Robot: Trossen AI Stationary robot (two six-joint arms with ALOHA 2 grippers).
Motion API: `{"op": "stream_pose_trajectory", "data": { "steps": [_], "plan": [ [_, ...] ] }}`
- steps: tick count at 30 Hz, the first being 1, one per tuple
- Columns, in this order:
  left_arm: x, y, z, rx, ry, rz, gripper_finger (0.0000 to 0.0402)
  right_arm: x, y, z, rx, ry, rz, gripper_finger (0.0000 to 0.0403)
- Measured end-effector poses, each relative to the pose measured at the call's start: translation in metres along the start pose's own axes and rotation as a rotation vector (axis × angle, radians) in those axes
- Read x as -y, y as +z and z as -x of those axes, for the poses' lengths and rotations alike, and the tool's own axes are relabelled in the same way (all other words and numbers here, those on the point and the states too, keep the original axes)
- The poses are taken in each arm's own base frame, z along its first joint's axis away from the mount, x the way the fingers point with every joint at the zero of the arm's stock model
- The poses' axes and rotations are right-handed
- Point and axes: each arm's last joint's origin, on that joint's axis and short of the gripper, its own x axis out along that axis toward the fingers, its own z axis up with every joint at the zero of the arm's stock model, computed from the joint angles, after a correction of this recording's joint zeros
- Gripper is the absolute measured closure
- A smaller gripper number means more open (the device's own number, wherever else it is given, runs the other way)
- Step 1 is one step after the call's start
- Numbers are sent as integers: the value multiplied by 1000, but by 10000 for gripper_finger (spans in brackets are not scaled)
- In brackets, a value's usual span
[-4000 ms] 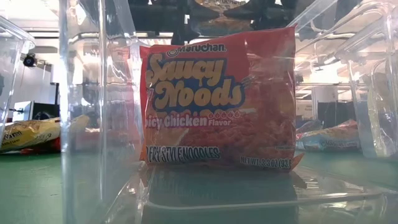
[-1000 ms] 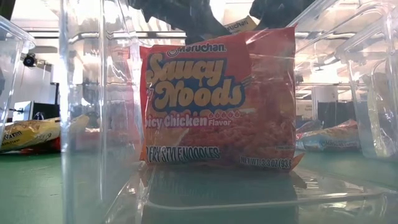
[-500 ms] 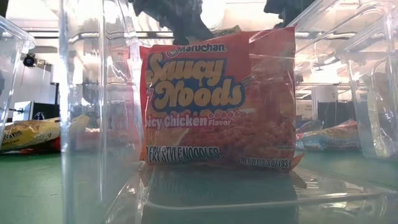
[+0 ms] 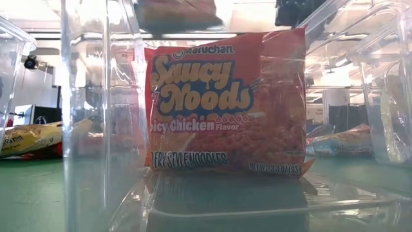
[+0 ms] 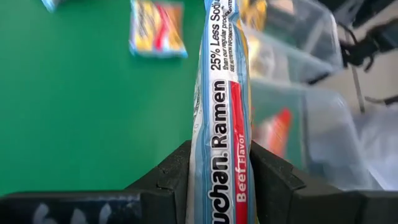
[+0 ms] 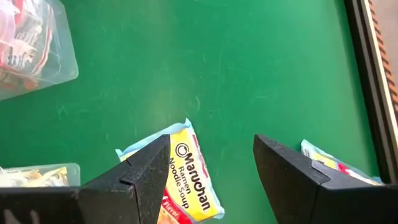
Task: Sort Maruchan noodles
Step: Put the blue noodle pack into the left transparent bin
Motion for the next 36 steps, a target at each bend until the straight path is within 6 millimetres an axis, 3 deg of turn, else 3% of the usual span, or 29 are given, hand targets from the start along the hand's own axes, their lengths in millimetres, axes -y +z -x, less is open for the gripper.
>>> {"op": "stream_pose_trajectory", "data": {
  "steps": [9, 16, 24, 36],
  "plan": [
    [58, -62, 54, -106, 88, 150, 292, 1, 3, 0, 29, -6, -124, 183],
    [82, -108, 94, -97, 132, 187, 292, 4, 10, 1, 107, -30, -142, 183],
    [93, -140, 101, -252, 205, 104, 292, 5, 13, 1, 135, -39, -122, 183],
    [98, -151, 106, -323, 178, 28, 292, 5, 14, 1, 137, -39, -122, 183]
  ]
}}
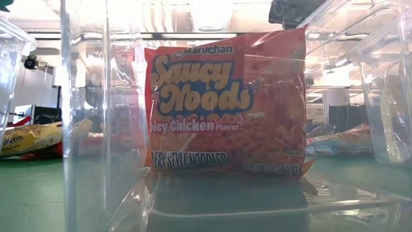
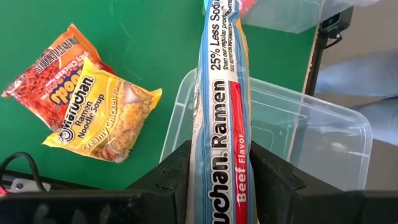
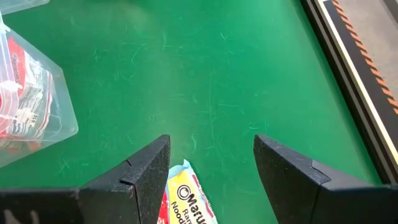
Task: Sort Maruchan noodles
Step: Put the blue noodle pack into the left transparent bin
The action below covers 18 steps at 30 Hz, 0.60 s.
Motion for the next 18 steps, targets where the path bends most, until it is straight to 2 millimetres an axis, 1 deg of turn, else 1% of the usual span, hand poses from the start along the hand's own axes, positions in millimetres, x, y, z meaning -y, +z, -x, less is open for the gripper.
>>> {"op": "stream_pose_trajectory", "data": {
  "steps": [6, 14, 18],
  "plan": [
    [8, 1, -8, -14, 33, -20, 292, 0, 0, 0, 0, 0, 0, 183],
    [23, 2, -25, -53, 90, -71, 292, 0, 0, 0, 1, 0, 0, 183],
    [27, 1, -32, -72, 130, -87, 292, 0, 0, 0, 1, 0, 1, 183]
  ]
}}
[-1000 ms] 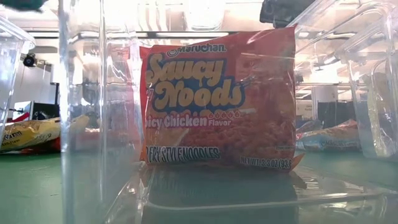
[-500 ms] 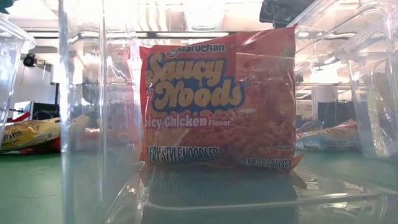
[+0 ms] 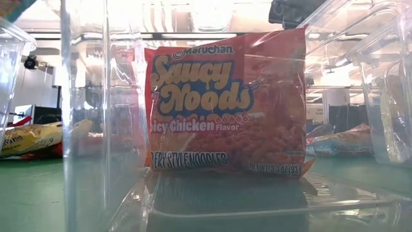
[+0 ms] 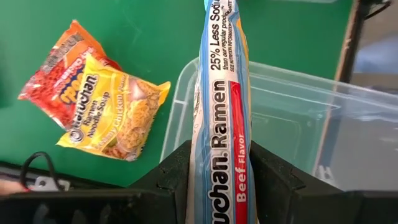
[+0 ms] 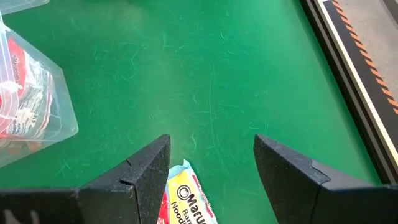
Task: Sort Maruchan noodles
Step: Put the blue noodle pack into the left transparent bin
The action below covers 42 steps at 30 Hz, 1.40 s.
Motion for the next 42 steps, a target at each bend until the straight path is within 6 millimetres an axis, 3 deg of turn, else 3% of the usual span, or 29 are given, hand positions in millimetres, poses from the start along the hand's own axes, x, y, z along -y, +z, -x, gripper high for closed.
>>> {"op": "stream_pose_trajectory", "data": {
  "steps": [9, 25, 42],
  "plan": [
    [11, 1, -18, -13, 65, -14, 287, 0, 0, 0, 0, -1, 0, 183],
    [9, -11, -80, -34, 103, 38, 285, 0, 0, 0, 0, -1, -1, 183],
    [3, -27, -126, -31, 116, 303, 284, 0, 0, 0, 0, 0, 0, 183]
  ]
}}
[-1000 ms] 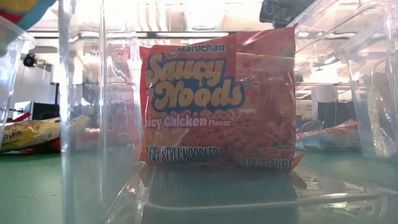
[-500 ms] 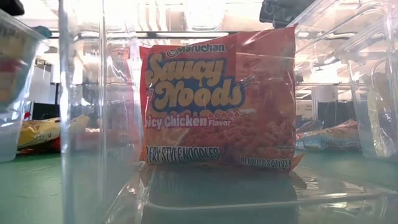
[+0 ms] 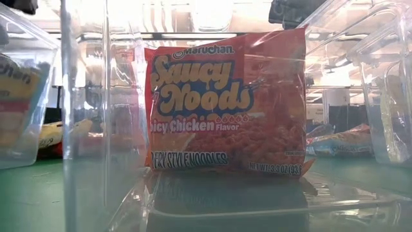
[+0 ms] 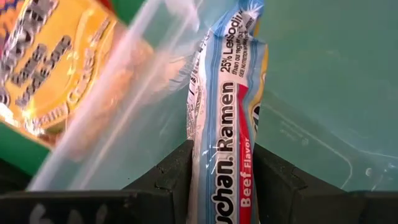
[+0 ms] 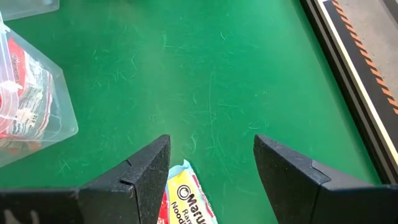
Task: Sort Maruchan noodles
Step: Put the blue noodle pack into the left transparent bin
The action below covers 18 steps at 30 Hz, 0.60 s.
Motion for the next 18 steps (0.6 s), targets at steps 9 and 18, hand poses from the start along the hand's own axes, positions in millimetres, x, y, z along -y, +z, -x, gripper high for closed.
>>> {"op": "stream_pose_trajectory", "data": {
  "steps": [9, 18],
  "plan": [
    [-3, -4, -10, -20, 11, 122, 238, 0, 0, 0, 0, 0, 0, 183],
    [-8, 1, 10, -29, 98, 98, 208, 0, 0, 0, 0, 0, 0, 183]
  ]
}}
